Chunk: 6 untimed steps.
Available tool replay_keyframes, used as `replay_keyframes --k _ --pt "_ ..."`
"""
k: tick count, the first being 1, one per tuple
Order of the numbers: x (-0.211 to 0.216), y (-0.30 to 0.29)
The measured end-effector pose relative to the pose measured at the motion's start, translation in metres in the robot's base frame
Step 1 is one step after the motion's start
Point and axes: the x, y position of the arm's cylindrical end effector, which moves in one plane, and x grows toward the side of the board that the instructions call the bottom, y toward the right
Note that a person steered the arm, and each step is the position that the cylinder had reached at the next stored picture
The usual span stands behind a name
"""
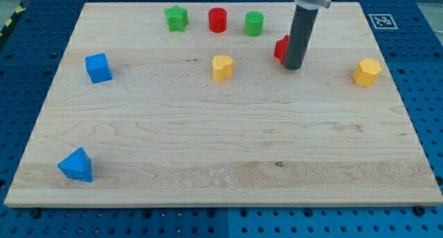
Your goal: Slide the red star to the right side of the green circle
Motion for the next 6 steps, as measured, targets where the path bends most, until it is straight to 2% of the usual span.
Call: replay_keyframes --k 4,6 --pt "-0.073 0.009" --pt "-0.074 0.027"
